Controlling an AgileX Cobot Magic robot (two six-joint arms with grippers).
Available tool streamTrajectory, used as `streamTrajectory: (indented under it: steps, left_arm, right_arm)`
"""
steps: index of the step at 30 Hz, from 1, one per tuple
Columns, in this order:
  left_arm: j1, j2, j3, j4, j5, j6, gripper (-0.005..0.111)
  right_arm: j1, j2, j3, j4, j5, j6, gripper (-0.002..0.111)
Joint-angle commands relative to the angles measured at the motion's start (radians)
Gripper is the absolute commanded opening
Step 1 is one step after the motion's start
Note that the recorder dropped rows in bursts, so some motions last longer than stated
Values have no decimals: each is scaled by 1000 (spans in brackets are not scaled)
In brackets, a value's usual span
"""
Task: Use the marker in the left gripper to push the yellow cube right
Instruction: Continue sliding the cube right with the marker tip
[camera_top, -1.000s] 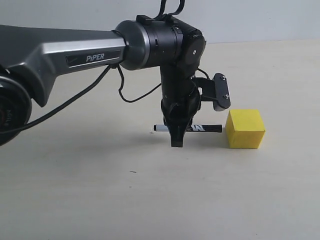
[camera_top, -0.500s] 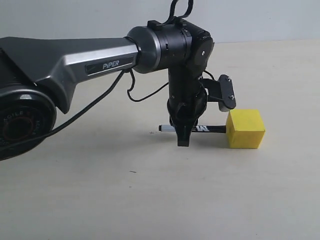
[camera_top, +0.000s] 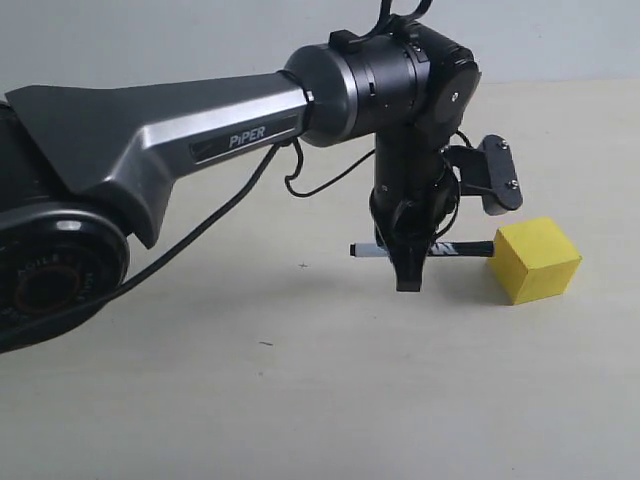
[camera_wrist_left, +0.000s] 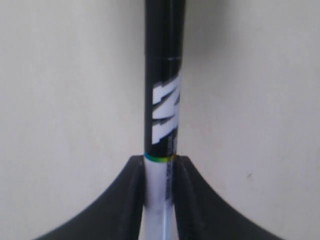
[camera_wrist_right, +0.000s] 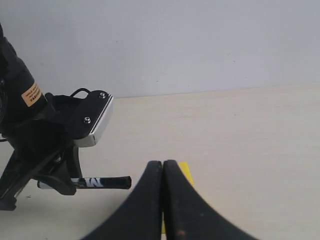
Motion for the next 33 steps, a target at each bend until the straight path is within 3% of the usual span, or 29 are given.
streamTrajectory:
  steps: [1, 9, 21, 24, 28, 33]
  left_arm:
    - [20, -1, -8, 21, 15, -85, 0]
    - [-7, 30, -8, 21, 5, -131, 0]
    - [-36, 71, -39, 21, -156, -132, 0]
    - [-36, 71, -39, 25, -143, -132, 0]
    - [-36, 71, -39, 153, -54, -134, 0]
    - [-41, 71, -39, 99, -84, -53, 0]
  right_arm:
    - [-3, -6, 5, -1, -4, -5, 0]
    - [-3, -6, 5, -1, -4, -5, 0]
    - [-3, -6, 5, -1, -4, -5, 0]
    - [-3, -6, 5, -1, -4, -5, 0]
    - [-3, -6, 5, -1, -4, -5, 0]
    - [-3, -6, 5, -1, -4, -5, 0]
